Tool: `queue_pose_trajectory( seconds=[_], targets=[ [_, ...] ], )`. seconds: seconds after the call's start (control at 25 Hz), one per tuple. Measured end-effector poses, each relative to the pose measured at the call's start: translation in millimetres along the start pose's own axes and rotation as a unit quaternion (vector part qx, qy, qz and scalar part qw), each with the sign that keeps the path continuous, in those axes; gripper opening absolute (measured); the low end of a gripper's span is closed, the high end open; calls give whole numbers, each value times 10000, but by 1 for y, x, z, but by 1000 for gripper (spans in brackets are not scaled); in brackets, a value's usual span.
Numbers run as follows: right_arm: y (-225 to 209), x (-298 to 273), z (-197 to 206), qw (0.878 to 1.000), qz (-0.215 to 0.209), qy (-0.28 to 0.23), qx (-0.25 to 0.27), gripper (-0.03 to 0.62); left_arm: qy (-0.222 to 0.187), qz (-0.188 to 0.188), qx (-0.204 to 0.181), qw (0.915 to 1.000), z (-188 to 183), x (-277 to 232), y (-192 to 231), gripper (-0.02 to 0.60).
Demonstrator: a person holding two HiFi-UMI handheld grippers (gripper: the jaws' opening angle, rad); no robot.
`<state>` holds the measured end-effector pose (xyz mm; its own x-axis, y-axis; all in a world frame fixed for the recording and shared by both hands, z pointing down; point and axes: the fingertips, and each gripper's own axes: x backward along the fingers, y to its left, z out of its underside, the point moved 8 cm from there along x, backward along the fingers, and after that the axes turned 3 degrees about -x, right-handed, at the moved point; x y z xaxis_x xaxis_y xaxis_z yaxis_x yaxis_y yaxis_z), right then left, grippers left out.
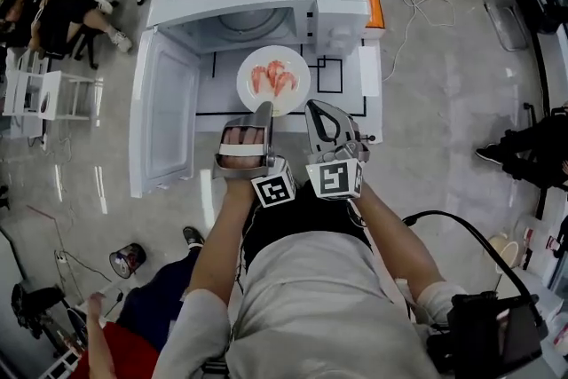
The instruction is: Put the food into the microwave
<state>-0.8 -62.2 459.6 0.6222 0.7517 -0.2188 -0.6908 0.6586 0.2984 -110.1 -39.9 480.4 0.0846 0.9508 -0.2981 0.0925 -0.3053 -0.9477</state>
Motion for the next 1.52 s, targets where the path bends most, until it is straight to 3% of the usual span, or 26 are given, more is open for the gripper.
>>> queue_pose_trajectory(
  seconds=[0.24, 0.6, 0.96, 1.2, 1.52],
  targets=[
    [-8, -24, 9, 9992, -131, 110, -363, 10, 273, 57, 90, 9996, 11, -28, -2, 25],
    [-10, -64, 6, 9992, -270, 120, -276, 11, 500, 144, 36, 9986, 44, -89, -2, 25],
    [-3, -96, 2, 9984, -380, 231, -340, 11, 495, 246, 155, 9984, 66, -147, 0, 29],
    [2, -111, 2, 9980, -414, 323, -345, 10, 531, 334, -162, 9979, 77, -180, -4, 28],
    [4, -127, 1, 9977, -455, 352, -347, 9, 578, 463, -134, 9972, 85, -206, -6, 26]
  ],
)
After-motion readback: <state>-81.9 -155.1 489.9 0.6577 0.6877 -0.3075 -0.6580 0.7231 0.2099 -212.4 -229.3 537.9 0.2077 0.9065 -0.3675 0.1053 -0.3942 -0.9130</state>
